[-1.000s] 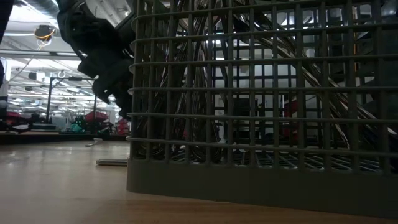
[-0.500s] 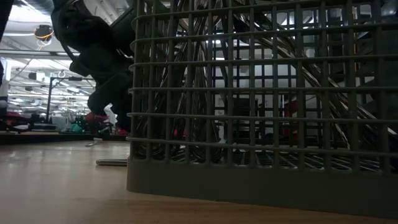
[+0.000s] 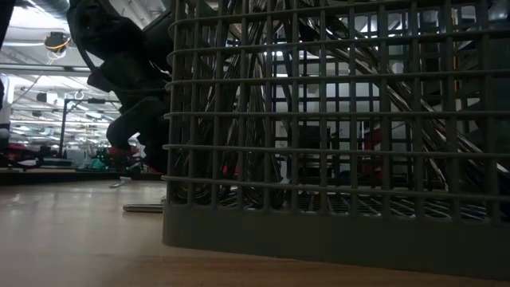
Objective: Sort silverware
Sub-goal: Put the fork into the gray silverware rack
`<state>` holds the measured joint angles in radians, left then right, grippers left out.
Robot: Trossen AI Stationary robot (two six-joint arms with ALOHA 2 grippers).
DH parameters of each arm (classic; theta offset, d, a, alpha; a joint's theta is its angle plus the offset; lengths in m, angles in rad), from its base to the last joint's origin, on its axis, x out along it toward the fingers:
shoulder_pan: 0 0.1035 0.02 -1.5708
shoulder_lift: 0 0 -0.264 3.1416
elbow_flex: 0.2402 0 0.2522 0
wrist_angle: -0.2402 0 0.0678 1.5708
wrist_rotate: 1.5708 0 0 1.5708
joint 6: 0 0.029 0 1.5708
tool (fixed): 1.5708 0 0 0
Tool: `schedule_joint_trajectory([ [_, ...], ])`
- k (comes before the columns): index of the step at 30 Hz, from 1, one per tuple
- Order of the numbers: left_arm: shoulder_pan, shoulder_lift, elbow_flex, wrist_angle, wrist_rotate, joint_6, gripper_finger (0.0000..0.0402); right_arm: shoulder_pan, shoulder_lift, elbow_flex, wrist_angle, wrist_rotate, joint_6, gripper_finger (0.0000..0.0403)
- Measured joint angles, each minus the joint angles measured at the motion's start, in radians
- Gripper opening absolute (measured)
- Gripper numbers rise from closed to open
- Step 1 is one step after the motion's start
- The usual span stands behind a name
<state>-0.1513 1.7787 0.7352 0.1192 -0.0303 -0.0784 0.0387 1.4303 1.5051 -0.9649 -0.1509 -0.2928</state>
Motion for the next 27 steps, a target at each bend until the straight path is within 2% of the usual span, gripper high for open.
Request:
schedule_joint_trajectory([
  [4, 0.001, 0.001, -0.001, -0.003, -0.001, 0.000, 0.0116, 0.000, 0.000, 0.000, 0.000, 0.000, 0.000, 0.0050],
  [12, 0.002, 0.002, -0.004, -0.010, -0.003, -0.009, 0.0035, 0.000, 0.000, 0.000, 0.000, 0.000, 0.000, 0.0050],
  [27, 0.003, -0.006, 0.013, -0.004, 0.006, -0.033, 0.0031, 0.000, 0.000, 0.000, -0.001, 0.000, 0.000, 0.0050],
])
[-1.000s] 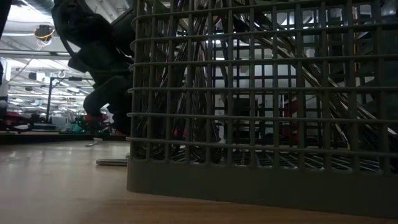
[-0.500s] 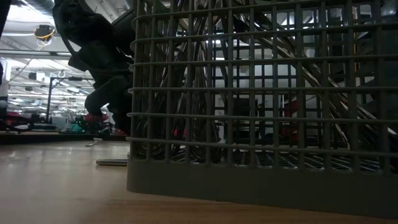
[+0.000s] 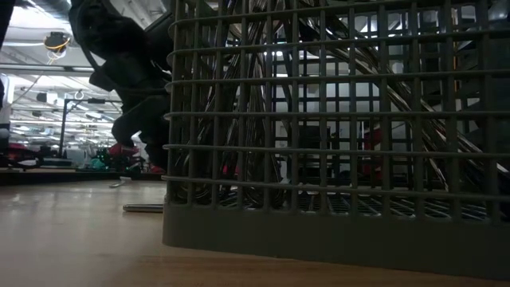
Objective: Sort silverware
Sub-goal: Put the fork into the gray silverware rack
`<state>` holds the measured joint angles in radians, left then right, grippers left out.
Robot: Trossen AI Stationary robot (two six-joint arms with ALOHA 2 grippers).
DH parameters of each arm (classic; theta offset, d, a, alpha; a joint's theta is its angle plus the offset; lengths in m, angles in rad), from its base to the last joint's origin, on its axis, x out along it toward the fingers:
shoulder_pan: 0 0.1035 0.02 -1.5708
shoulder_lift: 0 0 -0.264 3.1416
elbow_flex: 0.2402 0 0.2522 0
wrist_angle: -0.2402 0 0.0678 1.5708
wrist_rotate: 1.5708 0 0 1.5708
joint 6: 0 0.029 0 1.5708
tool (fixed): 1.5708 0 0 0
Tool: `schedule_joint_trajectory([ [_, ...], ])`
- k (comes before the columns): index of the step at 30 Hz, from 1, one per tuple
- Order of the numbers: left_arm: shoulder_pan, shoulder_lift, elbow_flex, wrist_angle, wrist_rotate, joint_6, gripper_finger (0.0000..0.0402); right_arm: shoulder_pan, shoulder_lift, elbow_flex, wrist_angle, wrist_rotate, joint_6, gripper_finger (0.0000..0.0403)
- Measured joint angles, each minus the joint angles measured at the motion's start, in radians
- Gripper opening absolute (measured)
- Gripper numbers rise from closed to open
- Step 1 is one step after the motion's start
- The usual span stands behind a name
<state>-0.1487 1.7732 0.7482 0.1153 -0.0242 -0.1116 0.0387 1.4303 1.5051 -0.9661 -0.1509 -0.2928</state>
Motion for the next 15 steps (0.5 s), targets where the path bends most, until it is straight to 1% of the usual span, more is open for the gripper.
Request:
schedule_joint_trajectory([
  [3, 0.000, -0.022, 0.002, -0.006, 0.005, 0.004, 0.0029, 0.000, 0.000, 0.000, -0.001, 0.000, 0.000, 0.0050],
  [9, 0.013, -0.094, 0.000, -0.025, 0.005, 0.010, 0.0001, 0.000, 0.000, 0.000, -0.002, 0.000, 0.000, 0.0050],
  [15, 0.024, -0.127, 0.002, -0.057, 0.005, 0.007, 0.0005, 0.001, 0.000, 0.000, -0.003, 0.000, 0.000, 0.0050],
])
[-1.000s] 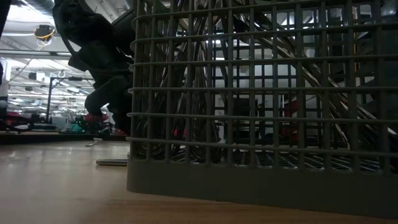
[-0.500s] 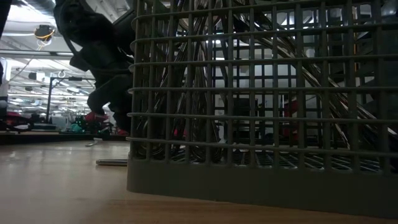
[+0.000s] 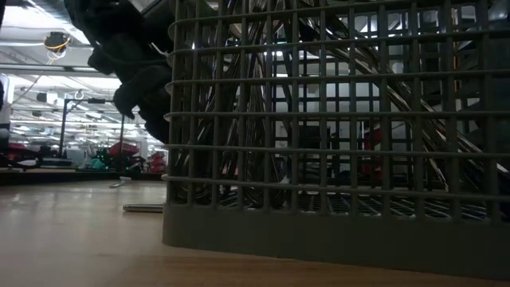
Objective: Sort silverware
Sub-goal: Put the fork into the gray silverware rack
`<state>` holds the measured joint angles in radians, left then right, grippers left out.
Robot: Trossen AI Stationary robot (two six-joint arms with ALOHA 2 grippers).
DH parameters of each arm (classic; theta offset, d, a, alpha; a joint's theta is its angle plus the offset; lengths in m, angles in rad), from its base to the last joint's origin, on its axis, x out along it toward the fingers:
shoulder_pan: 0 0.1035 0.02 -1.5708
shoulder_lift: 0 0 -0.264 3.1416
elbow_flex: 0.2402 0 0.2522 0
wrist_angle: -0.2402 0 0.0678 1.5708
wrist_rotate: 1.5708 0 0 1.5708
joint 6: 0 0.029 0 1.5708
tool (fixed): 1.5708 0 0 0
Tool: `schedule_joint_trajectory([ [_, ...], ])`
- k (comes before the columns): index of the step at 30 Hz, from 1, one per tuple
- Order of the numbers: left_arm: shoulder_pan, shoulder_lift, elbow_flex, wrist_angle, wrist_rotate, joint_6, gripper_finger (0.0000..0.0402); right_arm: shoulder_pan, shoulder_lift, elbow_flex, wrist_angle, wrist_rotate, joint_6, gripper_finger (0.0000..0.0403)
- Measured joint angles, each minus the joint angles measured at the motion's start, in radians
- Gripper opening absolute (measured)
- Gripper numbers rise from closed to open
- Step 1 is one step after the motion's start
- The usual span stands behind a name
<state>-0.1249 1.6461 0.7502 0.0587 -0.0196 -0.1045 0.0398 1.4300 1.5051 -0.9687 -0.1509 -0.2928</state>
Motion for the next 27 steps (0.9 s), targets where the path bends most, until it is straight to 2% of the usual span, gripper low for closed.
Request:
schedule_joint_trajectory([
  [5, 0.000, -0.003, 0.000, -0.041, 0.000, -0.018, 0.0003, 0.000, 0.000, 0.000, 0.000, 0.000, 0.000, 0.0050],
  [15, 0.002, -0.004, 0.003, -0.012, -0.003, -0.020, 0.0002, 0.000, 0.000, 0.000, 0.000, 0.000, 0.000, 0.0050],
  [27, 0.056, -0.005, 0.003, 0.019, -0.003, -0.031, 0.0002, 0.000, 0.000, 0.000, 0.000, 0.000, 0.000, 0.0050],
])
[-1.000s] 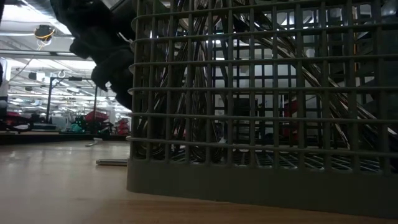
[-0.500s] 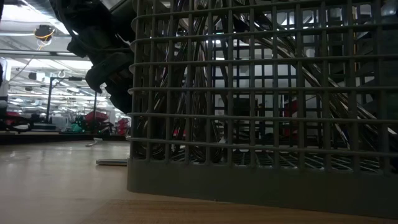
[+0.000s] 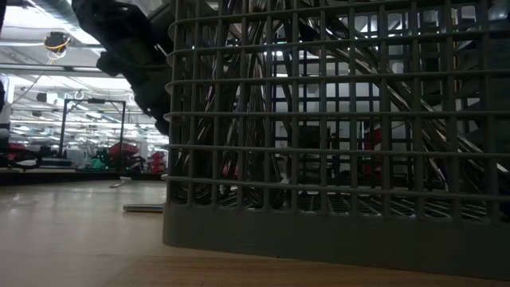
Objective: Sort silverware
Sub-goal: Put the fork into the gray silverware rack
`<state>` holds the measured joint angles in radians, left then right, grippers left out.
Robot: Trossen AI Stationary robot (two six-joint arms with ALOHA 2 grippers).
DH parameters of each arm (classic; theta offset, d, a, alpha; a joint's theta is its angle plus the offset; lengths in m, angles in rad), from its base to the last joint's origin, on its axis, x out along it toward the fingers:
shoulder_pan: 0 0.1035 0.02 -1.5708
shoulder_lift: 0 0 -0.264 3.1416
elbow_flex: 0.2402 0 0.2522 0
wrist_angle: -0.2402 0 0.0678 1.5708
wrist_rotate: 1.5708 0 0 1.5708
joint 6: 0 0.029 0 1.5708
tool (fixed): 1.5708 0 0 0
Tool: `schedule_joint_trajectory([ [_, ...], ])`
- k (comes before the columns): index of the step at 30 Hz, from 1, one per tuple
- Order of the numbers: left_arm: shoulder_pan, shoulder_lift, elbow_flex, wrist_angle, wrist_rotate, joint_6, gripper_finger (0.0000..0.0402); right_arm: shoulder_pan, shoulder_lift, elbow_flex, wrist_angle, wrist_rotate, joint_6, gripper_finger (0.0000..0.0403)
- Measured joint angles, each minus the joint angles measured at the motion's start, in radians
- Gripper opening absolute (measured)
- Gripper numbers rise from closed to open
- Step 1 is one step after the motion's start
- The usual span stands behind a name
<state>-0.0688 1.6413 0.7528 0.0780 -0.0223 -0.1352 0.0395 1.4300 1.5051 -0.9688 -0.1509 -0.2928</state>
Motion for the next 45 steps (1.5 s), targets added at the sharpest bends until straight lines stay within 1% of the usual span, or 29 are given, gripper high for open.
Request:
schedule_joint_trajectory([
  [4, 0.022, 0.000, 0.000, 0.034, 0.020, 0.003, 0.0002, 0.000, 0.000, 0.000, 0.000, 0.008, 0.000, 0.0051],
  [8, 0.044, -0.001, 0.000, 0.062, 0.038, 0.003, 0.0002, -0.001, 0.000, 0.000, 0.000, 0.068, 0.026, 0.0055],
  [11, 0.060, -0.001, 0.000, 0.102, 0.048, 0.004, 0.0002, -0.001, 0.000, 0.000, 0.000, 0.117, 0.059, 0.0067],
  [15, 0.081, -0.001, 0.001, 0.132, 0.053, 0.012, 0.0002, -0.001, 0.000, 0.000, 0.000, 0.142, 0.083, 0.0100],
  [21, 0.108, -0.001, 0.001, 0.193, 0.080, 0.024, 0.0002, -0.001, 0.000, 0.000, 0.000, 0.143, 0.085, 0.0167],
  [25, 0.120, -0.001, 0.001, 0.245, 0.093, 0.038, 0.0002, -0.001, 0.000, 0.000, -0.005, 0.143, 0.086, 0.0194],
  [32, 0.124, -0.001, 0.003, 0.345, 0.093, 0.087, 0.0002, -0.001, 0.024, 0.000, -0.035, 0.143, 0.086, 0.0202],
  [42, 0.121, -0.001, 0.062, 0.354, 0.093, 0.154, 0.0001, -0.001, 0.091, 0.000, -0.041, 0.141, 0.086, 0.0202],
  [45, 0.121, -0.001, 0.066, 0.352, 0.094, 0.163, 0.0002, -0.001, 0.108, 0.000, -0.058, 0.117, 0.086, 0.0202],
])
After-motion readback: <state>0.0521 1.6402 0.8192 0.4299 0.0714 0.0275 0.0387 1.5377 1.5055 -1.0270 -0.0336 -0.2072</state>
